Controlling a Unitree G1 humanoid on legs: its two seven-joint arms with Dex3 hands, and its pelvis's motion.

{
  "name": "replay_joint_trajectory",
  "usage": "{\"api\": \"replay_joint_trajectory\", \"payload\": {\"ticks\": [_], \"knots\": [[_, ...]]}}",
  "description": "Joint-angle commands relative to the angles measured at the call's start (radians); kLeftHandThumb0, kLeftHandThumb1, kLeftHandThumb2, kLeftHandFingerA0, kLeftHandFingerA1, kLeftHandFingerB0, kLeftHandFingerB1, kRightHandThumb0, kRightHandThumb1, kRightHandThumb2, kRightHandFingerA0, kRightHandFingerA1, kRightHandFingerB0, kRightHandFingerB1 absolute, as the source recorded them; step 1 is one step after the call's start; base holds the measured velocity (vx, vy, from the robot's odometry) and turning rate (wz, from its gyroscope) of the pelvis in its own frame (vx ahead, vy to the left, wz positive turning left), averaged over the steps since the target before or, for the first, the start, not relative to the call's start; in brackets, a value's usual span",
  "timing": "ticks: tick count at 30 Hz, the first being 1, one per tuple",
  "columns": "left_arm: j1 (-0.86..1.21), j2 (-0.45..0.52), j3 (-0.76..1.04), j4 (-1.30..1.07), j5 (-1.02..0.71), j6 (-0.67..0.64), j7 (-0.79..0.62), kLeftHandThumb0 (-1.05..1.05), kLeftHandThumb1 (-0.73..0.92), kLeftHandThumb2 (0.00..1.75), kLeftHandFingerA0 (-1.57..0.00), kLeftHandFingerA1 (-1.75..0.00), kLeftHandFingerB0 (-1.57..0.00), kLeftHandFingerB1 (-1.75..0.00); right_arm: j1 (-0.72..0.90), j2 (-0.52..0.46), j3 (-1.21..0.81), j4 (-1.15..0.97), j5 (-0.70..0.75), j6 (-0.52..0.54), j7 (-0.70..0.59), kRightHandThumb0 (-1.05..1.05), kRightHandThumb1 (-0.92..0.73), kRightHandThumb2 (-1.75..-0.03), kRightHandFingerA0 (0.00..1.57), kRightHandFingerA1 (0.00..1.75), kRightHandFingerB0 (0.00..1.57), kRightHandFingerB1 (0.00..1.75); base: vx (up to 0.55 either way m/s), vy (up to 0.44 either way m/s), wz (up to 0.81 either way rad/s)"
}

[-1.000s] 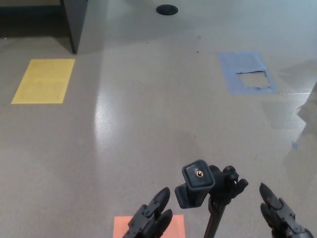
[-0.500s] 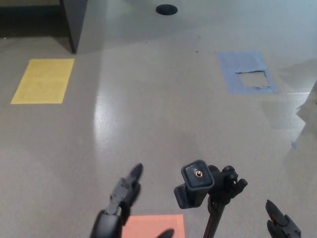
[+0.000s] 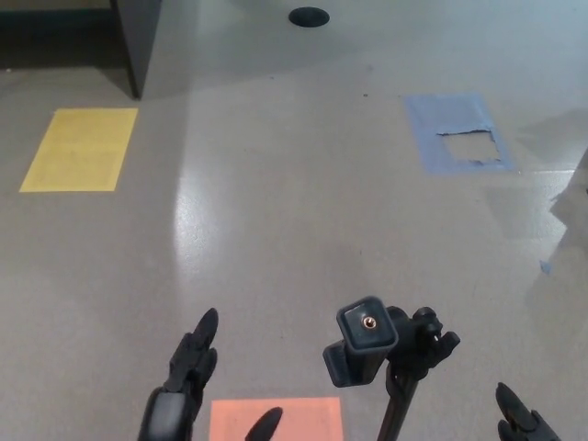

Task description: A phone stand is kept on the floor and the robot uses both its hands to grab it and uses its left hand to extend the phone stand by pulling it upwards

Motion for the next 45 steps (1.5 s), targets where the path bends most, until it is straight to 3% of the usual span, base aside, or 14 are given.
{"api": "replay_joint_trajectory", "payload": {"ticks": [1,7,8,11,14,20,22,26,30,33,39,40,43,45], "knots": [[0.027,0.001,-0.058,-0.076,0.026,0.040,-0.025,-1.02,0.38,0.78,-0.03,-0.38,-0.02,-0.06,-0.036,0.000,0.012,0.031,-0.033,-0.026,-0.028,-0.90,-0.53,-0.88,0.00,0.10,0.00,0.00,0.00,0.000,0.00],[0.064,-0.005,-0.141,-0.201,-0.025,0.073,-0.075,-0.75,0.38,0.87,-0.02,-0.20,0.00,-0.03,-0.082,0.013,0.030,0.062,-0.031,0.010,-0.033,-0.87,-0.61,-0.63,0.00,0.01,0.00,0.00,0.00,0.000,0.00],[0.074,-0.016,-0.199,-0.263,-0.006,0.087,-0.078,-0.78,0.41,0.88,-0.02,-0.18,0.00,-0.02,-0.125,0.026,0.034,0.079,-0.058,0.060,-0.065,-0.92,-0.53,-0.91,0.00,0.06,0.00,0.00,0.00,0.000,0.00],[0.084,-0.022,-0.253,-0.325,0.001,0.114,-0.077,-0.97,0.50,0.67,0.00,-0.32,0.00,-0.07,-0.170,0.044,0.033,0.116,-0.067,0.085,-0.089,-0.90,-0.52,-0.89,0.00,0.08,0.00,0.00,0.00,0.000,0.00],[0.090,-0.037,-0.305,-0.392,-0.029,0.164,-0.093,-0.79,0.43,0.90,0.00,-0.13,0.00,0.00,-0.224,0.063,0.035,0.175,-0.051,0.094,-0.082,-0.91,-0.60,-0.59,0.00,0.01,0.00,0.00,0.00,0.000,0.00],[0.087,-0.038,-0.369,-0.450,-0.055,0.203,-0.120,-0.80,0.44,0.90,0.00,-0.12,0.00,0.00,-0.326,0.079,0.033,0.326,-0.056,0.110,-0.099,-0.84,-0.49,-0.83,0.00,0.08,0.00,0.00,0.00,0.000,0.00],[0.089,-0.029,-0.381,-0.458,-0.054,0.206,-0.117,-0.81,0.45,0.91,0.00,-0.11,0.00,0.00,-0.339,0.080,0.040,0.349,-0.069,0.111,-0.109,-0.82,-0.60,-0.59,0.00,0.01,0.00,0.00,0.00,0.000,0.00],[0.091,-0.023,-0.384,-0.470,-0.056,0.227,-0.106,-1.00,0.46,0.70,0.00,-0.14,0.00,0.00,-0.362,0.092,0.048,0.385,-0.083,0.113,-0.137,-0.75,-0.57,-0.58,0.00,0.07,0.00,0.00,0.00,0.000,0.00],[0.081,-0.025,-0.369,-0.476,-0.048,0.261,-0.093,-0.80,0.43,0.90,0.00,-0.11,0.00,0.00,-0.419,0.112,0.047,0.464,-0.083,0.119,-0.157,-0.62,-0.56,-0.60,0.00,0.05,0.00,0.00,0.00,0.000,0.00],[0.074,-0.079,-0.354,-0.421,-0.032,0.267,-0.025,-0.91,0.49,0.63,-0.01,-0.35,0.00,-0.08,-0.550,0.125,0.050,0.634,-0.112,0.128,-0.216,-0.71,-0.51,-0.78,0.00,0.10,0.00,0.00,0.00,0.000,0.00],[0.054,-0.116,-0.333,-0.403,-0.063,0.317,0.000,-0.79,0.46,0.87,-0.07,-0.29,0.00,0.00,-0.662,0.156,0.042,0.770,-0.110,0.140,-0.270,-0.64,-0.50,-0.76,0.00,0.15,0.00,0.00,0.00,0.000,0.00],[0.013,-0.189,-0.247,-0.341,-0.175,0.357,0.007,-0.72,0.43,0.76,-0.08,-0.47,0.00,0.00,-0.729,0.186,0.093,0.822,-0.189,0.201,-0.375,-0.57,-0.48,-0.73,0.23,0.47,0.19,0.43,0.00,0.000,0.00],[-0.040,-0.224,-0.189,-0.276,-0.207,0.366,0.017,-0.69,0.46,0.61,-0.15,-0.53,0.00,-0.20,-0.732,0.227,0.078,0.833,-0.163,0.170,-0.416,-0.37,-0.55,-0.55,0.55,0.57,0.52,0.51,0.00,0.000,0.00],[-0.060,-0.236,-0.166,-0.251,-0.217,0.360,0.012,-0.67,0.43,0.79,-0.20,-0.59,-0.06,-0.25,-0.728,0.235,0.083,0.832,-0.171,0.163,-0.438,-0.37,-0.46,-0.86,0.57,0.68,0.53,0.64,0.00,0.000,0.00]]}}
